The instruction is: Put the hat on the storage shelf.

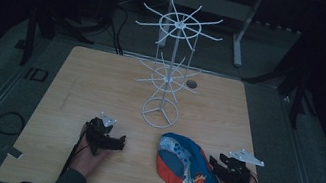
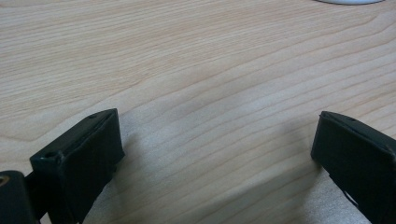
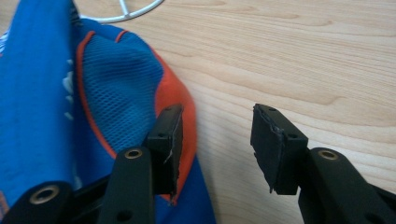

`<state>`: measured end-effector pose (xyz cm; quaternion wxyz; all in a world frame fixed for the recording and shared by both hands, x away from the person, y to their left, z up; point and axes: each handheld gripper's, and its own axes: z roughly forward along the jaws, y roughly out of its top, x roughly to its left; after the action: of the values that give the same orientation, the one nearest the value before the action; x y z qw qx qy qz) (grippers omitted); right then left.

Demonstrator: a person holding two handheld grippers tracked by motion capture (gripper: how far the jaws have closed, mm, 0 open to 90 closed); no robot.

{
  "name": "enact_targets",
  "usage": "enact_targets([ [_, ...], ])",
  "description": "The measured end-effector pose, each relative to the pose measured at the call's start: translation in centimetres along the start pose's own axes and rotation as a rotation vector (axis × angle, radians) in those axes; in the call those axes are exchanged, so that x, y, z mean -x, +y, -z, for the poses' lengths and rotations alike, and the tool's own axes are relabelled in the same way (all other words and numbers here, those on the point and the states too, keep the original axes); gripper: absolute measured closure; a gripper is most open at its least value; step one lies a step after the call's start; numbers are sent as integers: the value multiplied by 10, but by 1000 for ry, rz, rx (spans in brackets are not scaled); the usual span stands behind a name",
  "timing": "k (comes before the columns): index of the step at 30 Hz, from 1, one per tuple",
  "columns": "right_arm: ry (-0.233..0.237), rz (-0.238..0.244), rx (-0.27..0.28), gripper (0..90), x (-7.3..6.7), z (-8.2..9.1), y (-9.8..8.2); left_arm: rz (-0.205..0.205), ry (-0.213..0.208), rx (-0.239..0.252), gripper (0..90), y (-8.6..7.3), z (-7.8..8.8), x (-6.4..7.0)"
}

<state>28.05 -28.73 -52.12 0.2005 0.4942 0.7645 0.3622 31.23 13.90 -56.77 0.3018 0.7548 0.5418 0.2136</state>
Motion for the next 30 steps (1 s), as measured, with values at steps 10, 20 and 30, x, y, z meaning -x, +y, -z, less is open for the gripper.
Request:
enact_targets([
  [10,13,6,-20,509,-4,-1,1,2,-2,2,24,0,0,1],
  [20,45,47,-70,497,-8,-2,6,2,-2,3,24,0,0,1],
  [30,69,93,-97,518,-12,4,20,2,-2,3,24,0,-1,1],
])
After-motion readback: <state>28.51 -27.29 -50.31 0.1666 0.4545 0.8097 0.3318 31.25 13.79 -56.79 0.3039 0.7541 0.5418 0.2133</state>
